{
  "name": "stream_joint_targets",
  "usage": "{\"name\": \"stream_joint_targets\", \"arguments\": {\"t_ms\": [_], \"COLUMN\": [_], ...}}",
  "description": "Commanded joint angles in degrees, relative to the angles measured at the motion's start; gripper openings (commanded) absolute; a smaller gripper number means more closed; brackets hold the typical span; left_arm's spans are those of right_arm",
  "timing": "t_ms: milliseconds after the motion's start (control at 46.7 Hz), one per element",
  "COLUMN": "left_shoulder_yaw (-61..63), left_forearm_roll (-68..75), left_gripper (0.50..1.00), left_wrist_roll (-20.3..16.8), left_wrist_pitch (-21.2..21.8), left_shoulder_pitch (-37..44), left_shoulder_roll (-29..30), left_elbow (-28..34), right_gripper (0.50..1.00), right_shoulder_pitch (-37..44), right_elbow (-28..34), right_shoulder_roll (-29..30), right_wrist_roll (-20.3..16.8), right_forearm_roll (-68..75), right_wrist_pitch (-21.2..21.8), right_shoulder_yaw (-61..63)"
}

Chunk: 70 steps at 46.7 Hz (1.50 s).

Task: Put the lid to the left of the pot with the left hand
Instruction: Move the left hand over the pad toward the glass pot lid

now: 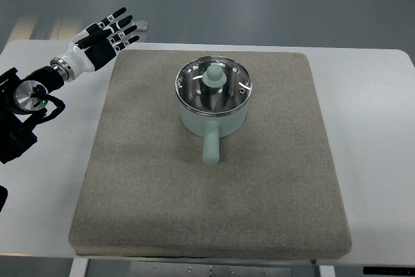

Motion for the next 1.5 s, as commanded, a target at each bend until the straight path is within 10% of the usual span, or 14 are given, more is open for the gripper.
{"name": "stream_joint_targets", "arguments": {"t_ms": [0, 878, 1478], "left_shoulder_yaw": [-0.01, -0.10, 0.25], "left_forearm_roll": [-0.04, -0.04, 31.23], "left_gripper": [0.996, 0.996, 0.996], "left_wrist_roll": [-0.03, -1.08, -11.98], "left_wrist_pitch": [-0.02, -1.16, -1.60], "left_shoulder_pitch": [0.00, -1.93, -5.97], "left_shoulder_roll": [-0.05, 0.74, 2.24], "left_elbow": [0.02, -0.07, -0.07], "right_gripper": [0.921, 0.921, 0.921], "right_shoulder_pitch": [0.00, 0.00, 0.00], "right_elbow": [0.00, 0.00, 0.00], "right_shoulder_roll": [0.00, 0.00, 0.00], "right_wrist_roll": [0.06, -0.02, -0.02], "right_forearm_roll": [0.00, 0.00, 0.00], "right_wrist_pitch": [0.00, 0.00, 0.00], "right_shoulder_yaw": [0.00, 0.00, 0.00]}}
